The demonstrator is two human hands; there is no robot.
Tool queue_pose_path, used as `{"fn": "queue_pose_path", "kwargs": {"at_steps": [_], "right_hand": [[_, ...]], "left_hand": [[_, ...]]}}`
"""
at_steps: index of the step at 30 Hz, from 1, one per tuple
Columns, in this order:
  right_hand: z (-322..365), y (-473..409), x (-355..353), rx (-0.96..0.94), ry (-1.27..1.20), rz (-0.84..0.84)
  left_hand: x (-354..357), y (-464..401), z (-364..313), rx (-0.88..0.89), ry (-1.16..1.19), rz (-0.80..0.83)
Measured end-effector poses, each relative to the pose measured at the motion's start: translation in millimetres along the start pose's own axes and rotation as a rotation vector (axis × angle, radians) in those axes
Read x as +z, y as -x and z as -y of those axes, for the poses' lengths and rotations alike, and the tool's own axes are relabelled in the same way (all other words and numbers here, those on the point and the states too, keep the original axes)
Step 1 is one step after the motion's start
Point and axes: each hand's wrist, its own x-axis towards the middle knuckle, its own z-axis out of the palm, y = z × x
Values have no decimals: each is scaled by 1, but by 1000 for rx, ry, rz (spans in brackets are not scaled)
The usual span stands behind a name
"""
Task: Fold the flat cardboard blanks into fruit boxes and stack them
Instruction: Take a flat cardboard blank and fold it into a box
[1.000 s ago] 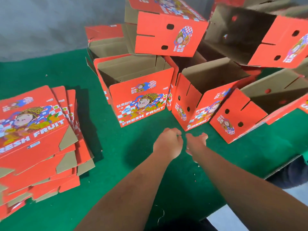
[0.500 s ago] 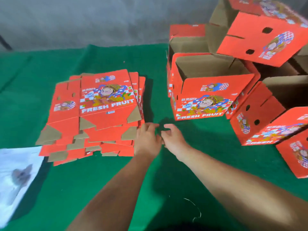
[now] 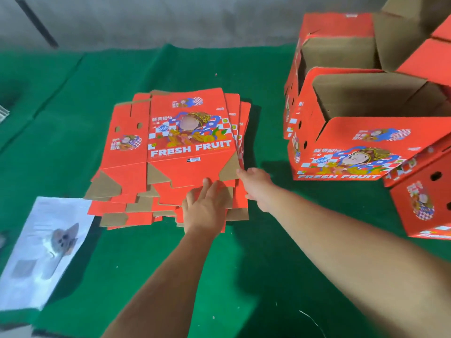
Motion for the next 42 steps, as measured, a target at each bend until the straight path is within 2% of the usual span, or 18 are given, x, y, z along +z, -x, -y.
{"fn": "queue_pose_path", "kwargs": {"at_steps": [4,8,12,18,21,24,27,30,32,34,36,40,42], "right_hand": [[1,-13,6,49,-104,-44],[-6,-16,-3,129,-171,-3],[-5,-16,-10,80,-167,70],[13,-11,3,66,-335,-5],[16,-9,1,78,-335,-16],[8,-7,-18,39,-313,-60],[-11,-4,-52,-12,-187,-209],[-31,6,-88,-78,-90,-314],[-43,17,-109,-157,-44,-327],[-54,31,-128,-237,30,-326],[-63,45,-143,-308,110,-333],[-63,75,-163,-434,199,-382],[-59,91,-171,-498,260,-398]], "left_hand": [[13,3,1,34,24,-10],[15,6,6,70,68,-74],[10,8,6,175,151,-143],[-6,8,4,218,226,-143],[-10,14,11,228,208,-269],[-15,17,28,143,198,-434],[-18,23,43,-76,226,-503],[-19,34,51,-294,226,-472],[-21,39,59,-368,193,-385],[-26,42,67,-350,186,-256],[-30,47,71,-248,306,-162],[-36,62,63,-194,355,-136],[-39,72,53,-187,579,-91]]}}
